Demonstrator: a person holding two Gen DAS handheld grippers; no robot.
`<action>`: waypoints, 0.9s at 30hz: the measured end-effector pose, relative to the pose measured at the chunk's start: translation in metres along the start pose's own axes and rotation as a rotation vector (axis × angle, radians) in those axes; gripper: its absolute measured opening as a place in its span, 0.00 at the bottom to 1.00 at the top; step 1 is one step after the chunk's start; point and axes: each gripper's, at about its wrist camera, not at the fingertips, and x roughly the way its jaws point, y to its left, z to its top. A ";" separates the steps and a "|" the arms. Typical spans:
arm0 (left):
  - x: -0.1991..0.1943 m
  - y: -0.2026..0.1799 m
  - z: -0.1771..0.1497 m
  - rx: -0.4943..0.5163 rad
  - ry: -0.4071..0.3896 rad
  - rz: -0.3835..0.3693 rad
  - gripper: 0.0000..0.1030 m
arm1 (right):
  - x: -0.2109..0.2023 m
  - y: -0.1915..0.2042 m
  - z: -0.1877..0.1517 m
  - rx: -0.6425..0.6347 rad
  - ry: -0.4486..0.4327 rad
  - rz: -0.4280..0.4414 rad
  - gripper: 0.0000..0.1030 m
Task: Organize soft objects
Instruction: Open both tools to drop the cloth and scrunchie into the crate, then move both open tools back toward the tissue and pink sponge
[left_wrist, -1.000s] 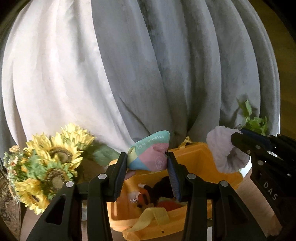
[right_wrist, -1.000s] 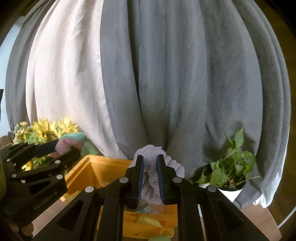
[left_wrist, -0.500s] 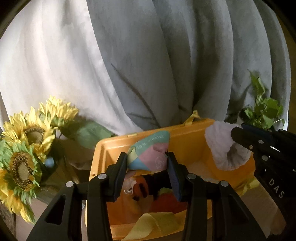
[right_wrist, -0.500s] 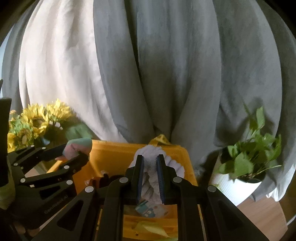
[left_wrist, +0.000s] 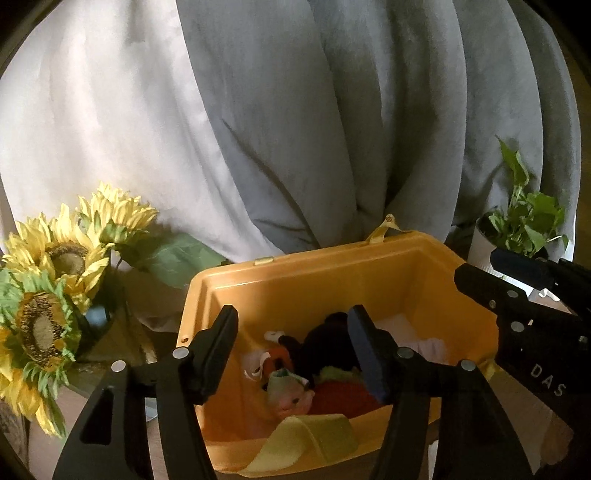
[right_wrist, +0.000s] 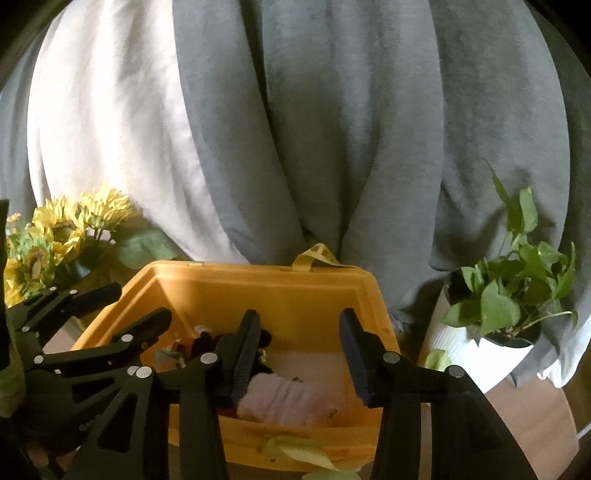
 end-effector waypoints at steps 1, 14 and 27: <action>-0.003 0.000 0.001 0.000 -0.004 0.001 0.60 | -0.002 -0.001 0.000 0.003 0.000 -0.002 0.45; -0.066 -0.009 0.000 -0.003 -0.075 -0.013 0.64 | -0.055 -0.018 -0.006 0.060 -0.039 -0.045 0.50; -0.110 -0.028 -0.022 0.043 -0.094 -0.097 0.65 | -0.118 -0.023 -0.034 0.107 -0.044 -0.117 0.51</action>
